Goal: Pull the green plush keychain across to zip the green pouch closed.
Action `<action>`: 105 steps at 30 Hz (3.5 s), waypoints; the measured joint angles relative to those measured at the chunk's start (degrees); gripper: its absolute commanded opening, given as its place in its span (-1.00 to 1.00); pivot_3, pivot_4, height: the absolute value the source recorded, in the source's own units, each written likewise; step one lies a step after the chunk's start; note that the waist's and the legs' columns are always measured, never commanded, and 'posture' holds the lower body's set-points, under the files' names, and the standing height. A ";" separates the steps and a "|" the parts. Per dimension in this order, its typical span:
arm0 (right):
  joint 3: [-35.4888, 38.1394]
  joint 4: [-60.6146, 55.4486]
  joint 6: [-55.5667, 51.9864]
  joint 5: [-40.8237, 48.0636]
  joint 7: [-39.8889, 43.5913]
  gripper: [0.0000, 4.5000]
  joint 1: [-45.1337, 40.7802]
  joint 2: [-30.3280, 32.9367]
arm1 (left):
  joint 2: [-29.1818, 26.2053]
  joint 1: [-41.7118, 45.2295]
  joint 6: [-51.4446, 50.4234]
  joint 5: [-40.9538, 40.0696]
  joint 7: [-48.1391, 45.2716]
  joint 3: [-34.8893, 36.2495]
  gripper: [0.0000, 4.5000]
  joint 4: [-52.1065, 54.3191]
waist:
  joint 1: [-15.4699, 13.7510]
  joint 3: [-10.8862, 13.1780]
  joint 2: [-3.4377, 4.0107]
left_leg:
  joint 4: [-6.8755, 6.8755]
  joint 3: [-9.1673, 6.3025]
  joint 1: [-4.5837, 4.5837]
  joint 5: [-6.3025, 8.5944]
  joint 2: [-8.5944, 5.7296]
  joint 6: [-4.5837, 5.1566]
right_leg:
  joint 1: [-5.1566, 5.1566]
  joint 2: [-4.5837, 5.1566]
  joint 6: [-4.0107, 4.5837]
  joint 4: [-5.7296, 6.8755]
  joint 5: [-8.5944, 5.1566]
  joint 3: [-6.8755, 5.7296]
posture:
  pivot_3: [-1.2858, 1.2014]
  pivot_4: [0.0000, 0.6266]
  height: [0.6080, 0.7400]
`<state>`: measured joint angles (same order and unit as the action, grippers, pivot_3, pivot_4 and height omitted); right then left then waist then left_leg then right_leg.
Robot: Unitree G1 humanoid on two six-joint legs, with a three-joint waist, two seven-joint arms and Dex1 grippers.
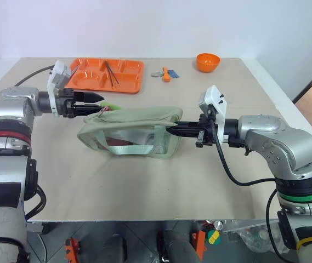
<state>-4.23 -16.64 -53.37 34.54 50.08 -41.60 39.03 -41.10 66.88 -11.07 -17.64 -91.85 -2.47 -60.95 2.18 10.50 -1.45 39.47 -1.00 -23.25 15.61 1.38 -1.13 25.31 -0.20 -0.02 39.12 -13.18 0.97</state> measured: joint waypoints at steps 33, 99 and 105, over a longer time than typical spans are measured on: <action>-0.42 1.25 0.02 -0.34 0.37 -1.00 -1.49 -0.07 | 5.79 -2.88 13.31 -9.37 0.64 10.84 -0.98 16.83 | -0.14 0.00 0.00 | 0.04 0.03 0.01 0.00 0.01 -0.01 | 0.00 0.02 0.02 0.04 0.02 0.06 | 0.03 -0.52 1.00; -2.12 3.13 0.68 -1.60 2.11 -1.00 -2.66 -1.80 | -8.93 -27.71 -13.35 -10.95 5.34 12.16 0.83 31.41 | 0.29 0.00 0.02 | -0.01 0.07 0.17 -0.10 0.38 0.00 | 0.00 -0.39 0.26 0.07 0.10 0.07 | 0.03 -0.52 1.00; -2.13 2.80 0.37 -1.50 2.02 -1.00 -2.66 -1.80 | -7.30 -24.71 -13.96 -10.96 5.47 11.41 0.50 31.22 | 0.46 0.00 0.02 | -0.02 0.10 0.17 -0.09 0.38 0.02 | 0.02 -0.41 0.32 0.07 0.14 0.12 | 0.03 -0.52 1.00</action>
<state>-6.35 -13.84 -53.01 33.04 52.10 -44.26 37.23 -48.40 42.17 -25.04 -28.61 -86.38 8.94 -29.73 2.64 10.50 -1.43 39.45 -0.90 -23.07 15.52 1.76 -1.11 25.32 -0.61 0.30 39.19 -13.05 1.09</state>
